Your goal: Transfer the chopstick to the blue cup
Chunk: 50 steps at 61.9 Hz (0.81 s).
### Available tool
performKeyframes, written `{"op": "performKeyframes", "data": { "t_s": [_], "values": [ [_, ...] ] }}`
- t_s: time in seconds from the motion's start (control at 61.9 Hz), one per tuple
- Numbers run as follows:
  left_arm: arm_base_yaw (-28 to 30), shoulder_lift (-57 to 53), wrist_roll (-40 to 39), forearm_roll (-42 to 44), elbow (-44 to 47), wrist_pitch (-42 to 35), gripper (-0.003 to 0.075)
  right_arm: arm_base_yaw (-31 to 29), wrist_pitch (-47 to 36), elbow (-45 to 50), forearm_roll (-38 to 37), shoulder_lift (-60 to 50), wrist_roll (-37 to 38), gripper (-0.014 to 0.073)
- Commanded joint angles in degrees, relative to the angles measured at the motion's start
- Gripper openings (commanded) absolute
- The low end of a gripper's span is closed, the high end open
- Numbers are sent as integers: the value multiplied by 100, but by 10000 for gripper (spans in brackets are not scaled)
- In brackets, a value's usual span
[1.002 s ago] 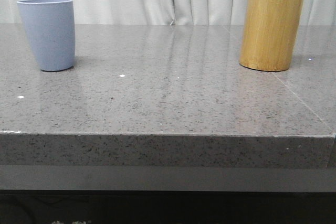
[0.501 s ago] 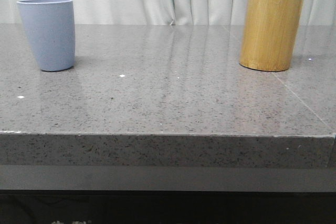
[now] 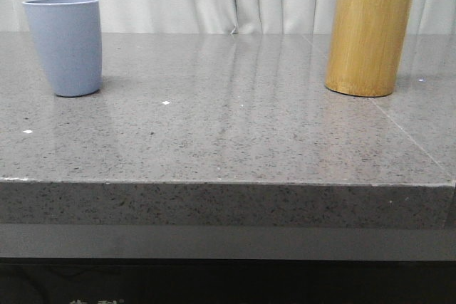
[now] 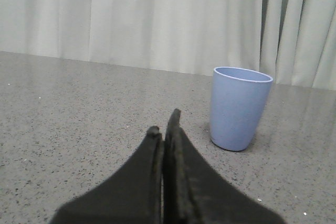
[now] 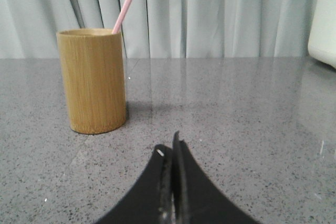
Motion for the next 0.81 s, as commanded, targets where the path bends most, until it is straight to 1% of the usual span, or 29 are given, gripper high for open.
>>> {"op": "performKeyframes", "data": {
  "t_s": [0.0,0.162,0.259,0.388,0.517,0.582,0.646,0.792],
  "values": [
    [-3,-135,-39,-50,-334,-383,-19,-37,-394,-364,32,-116,-53,-67],
    [-3,-52,-39,-24,-1353,420,-19,-37,374,-1270,32,-50,-53,-67],
    [-3,188,-39,-24,-2059,903,-19,-37,881,-1954,32,189,-53,-67],
    [-3,772,27,-2,-3001,1698,-19,-37,1735,-2865,32,749,-53,-67],
    [-3,1489,186,-2,-3837,2535,-19,-37,2293,-3524,32,1371,-53,-67],
    [-3,1806,186,-2,-4143,2728,-19,-37,2544,-3781,32,1688,-53,-67],
    [-3,2048,186,-50,-4313,2723,-19,-37,2753,-3948,32,1962,-53,-67],
    [-3,2355,175,-73,-4354,2789,-19,-37,2792,-3969,32,2381,-53,-67]
  ]
}}
